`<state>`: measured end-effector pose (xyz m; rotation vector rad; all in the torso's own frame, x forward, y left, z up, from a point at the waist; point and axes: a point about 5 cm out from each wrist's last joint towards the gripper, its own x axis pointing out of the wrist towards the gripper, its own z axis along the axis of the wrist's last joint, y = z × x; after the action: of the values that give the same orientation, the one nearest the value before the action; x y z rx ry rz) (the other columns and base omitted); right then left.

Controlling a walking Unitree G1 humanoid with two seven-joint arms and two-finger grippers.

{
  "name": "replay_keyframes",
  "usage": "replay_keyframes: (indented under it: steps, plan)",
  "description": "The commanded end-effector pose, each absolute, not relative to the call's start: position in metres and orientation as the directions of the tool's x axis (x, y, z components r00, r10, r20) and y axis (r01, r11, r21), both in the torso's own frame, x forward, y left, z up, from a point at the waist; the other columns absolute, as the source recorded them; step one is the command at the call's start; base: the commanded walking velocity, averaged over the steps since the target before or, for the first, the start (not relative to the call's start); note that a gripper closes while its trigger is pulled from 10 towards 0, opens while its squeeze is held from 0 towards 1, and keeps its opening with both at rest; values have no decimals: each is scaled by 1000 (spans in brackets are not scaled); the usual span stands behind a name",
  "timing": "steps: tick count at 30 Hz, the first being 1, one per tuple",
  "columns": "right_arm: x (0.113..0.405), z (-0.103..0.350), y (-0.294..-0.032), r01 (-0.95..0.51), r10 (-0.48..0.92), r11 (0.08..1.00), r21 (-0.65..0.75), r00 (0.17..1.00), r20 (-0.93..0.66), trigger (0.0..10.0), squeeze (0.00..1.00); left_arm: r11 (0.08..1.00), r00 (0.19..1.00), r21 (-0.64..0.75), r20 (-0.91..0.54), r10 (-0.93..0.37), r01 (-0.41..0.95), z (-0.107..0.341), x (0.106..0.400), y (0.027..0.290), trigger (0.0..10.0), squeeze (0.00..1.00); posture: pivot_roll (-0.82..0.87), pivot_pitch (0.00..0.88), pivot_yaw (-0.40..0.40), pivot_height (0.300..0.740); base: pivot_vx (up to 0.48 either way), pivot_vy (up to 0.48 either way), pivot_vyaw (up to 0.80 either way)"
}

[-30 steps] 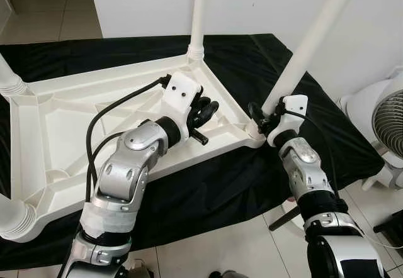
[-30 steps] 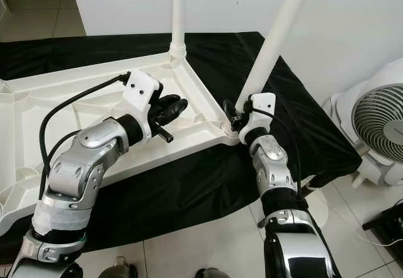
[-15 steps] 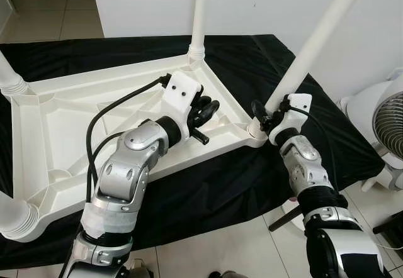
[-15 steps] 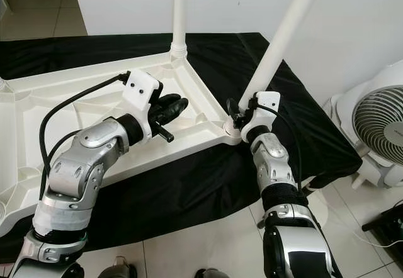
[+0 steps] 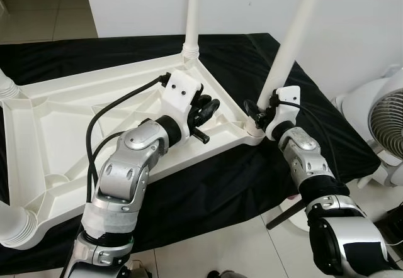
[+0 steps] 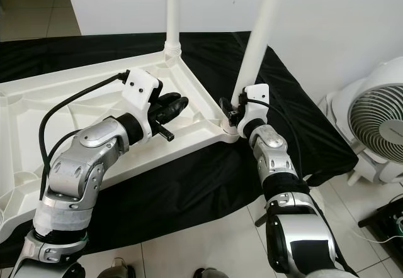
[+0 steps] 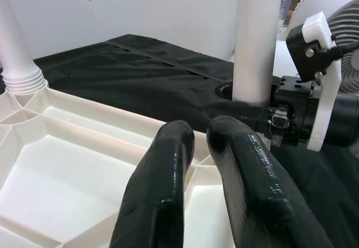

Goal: Building children table

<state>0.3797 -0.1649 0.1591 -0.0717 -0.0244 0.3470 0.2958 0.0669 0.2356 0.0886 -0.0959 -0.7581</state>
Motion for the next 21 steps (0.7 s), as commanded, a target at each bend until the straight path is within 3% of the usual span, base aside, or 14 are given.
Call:
replay_keyframes:
  steps: [1,9,21]
  plan:
    - [365,110,-167,-356,342,934,-42,920,-194,10000,0,775,773,113,70,-631,622,239,297,69,10000,0,122,86,-63,740,0,0,0]
    - [357,105,-155,-439,420,894,-95,892,-167,10000,0,775,772,114,74,-631,622,240,296,69,10000,0,123,79,-61,740,0,0,0]
    - [336,95,-159,-393,393,917,-70,919,-13,10000,0,772,770,111,73,-634,626,239,296,68,10000,0,116,85,-54,740,0,0,0]
